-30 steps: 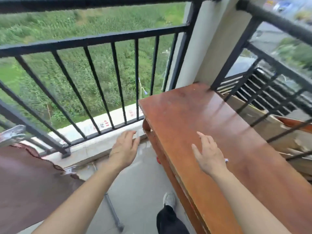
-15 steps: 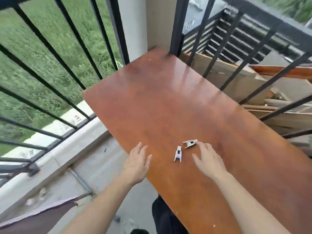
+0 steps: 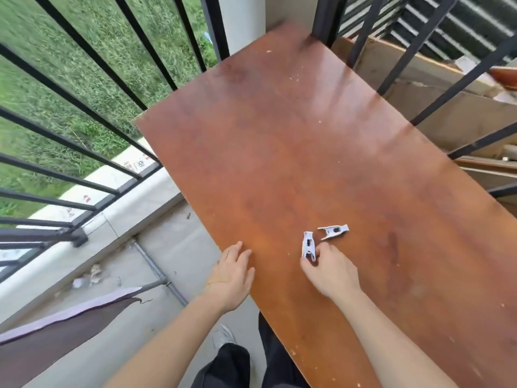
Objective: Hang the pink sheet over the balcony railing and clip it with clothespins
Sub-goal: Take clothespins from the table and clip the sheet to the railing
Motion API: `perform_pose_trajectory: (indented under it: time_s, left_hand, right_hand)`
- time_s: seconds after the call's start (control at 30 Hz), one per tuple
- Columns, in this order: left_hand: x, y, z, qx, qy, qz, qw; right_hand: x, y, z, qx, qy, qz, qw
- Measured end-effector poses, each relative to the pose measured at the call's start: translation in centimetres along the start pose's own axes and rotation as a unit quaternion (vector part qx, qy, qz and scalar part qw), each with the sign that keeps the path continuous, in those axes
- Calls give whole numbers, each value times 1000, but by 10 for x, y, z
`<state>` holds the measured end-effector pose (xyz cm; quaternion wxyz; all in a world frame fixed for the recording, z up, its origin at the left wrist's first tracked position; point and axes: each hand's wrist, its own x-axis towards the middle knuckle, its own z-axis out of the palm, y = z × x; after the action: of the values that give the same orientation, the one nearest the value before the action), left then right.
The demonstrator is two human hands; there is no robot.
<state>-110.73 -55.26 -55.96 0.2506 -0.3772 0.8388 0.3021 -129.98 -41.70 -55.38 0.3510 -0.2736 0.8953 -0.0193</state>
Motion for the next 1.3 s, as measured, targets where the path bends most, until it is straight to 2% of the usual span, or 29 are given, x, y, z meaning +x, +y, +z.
perform_pose_trajectory:
  time_s: [0.13,0.23,0.37,0.57,0.7,0.87,1.0,1.13,1.3]
  left_hand:
    - [-14,3,-39,1,36,-22,999]
    - [-37,0,-80,-2,106,-28,994]
    - [-90,-18,-126,-18,227,-61,972]
    - [-209,-89,-151,-38,376,-156,913]
    - [-314,-151,-137,-78,492,-206,843]
    - [-464,-236,-96,-112,583,-292,750]
    - [-599,-304,-46,-77,622,-384,678]
    - [-728,-357,-8,-80,627,-493,597]
    - [-855,-419,41,-91,608,-594,519]
  right_hand:
    - [-4,-20,-29,26,26,-23,999]
    - [-11,-55,-59,37,75,-75,994]
    - [-33,-123,-84,46,106,-171,978]
    - [-105,-252,-71,21,59,-371,927]
    - [-187,-332,-32,0,25,-510,860]
    - [-320,-424,49,-8,6,-684,729]
    - [-447,-489,126,2,-15,-770,637]
    - [-574,-550,196,39,-86,-821,564]
    - [-695,-614,274,36,-122,-849,514]
